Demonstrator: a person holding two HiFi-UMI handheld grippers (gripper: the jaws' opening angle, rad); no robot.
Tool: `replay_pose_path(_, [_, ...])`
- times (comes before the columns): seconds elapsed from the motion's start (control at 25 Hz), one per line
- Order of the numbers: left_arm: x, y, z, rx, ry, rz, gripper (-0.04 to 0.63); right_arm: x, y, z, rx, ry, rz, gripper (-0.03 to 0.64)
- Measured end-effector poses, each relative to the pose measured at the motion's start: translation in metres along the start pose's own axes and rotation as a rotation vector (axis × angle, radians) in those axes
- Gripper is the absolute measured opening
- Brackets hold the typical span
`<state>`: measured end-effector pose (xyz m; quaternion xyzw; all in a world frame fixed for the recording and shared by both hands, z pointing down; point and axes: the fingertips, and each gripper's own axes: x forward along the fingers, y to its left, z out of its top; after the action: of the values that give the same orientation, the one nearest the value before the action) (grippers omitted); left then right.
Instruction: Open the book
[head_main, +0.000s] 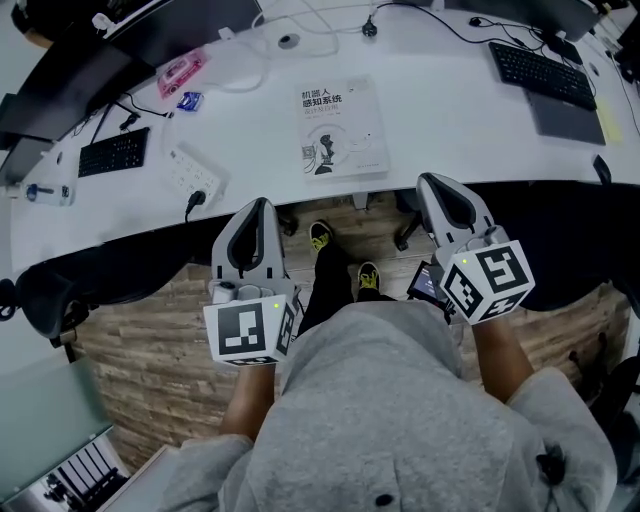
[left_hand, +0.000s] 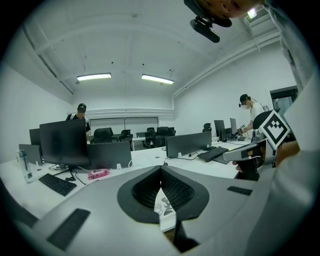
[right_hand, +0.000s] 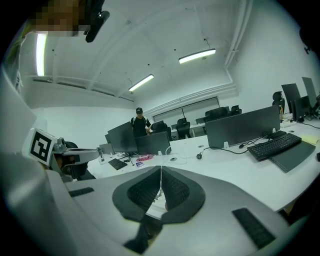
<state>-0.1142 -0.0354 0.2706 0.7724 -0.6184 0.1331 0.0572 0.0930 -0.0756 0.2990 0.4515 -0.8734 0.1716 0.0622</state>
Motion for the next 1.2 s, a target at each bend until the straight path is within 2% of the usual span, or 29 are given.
replay_pose_path(0.76, [0.067,0.031,-0.023,-0.028,0.091,-0.057,0.009,0.054,-0.024,-0.013,0.043,0.082,-0.072,0.026])
replay_pose_path(1.2, [0.096,0.041,-0.057,-0.058,0.179,-0.090,0.011,0.088,-0.028,-0.045,0.109,0.172,-0.074,0.026])
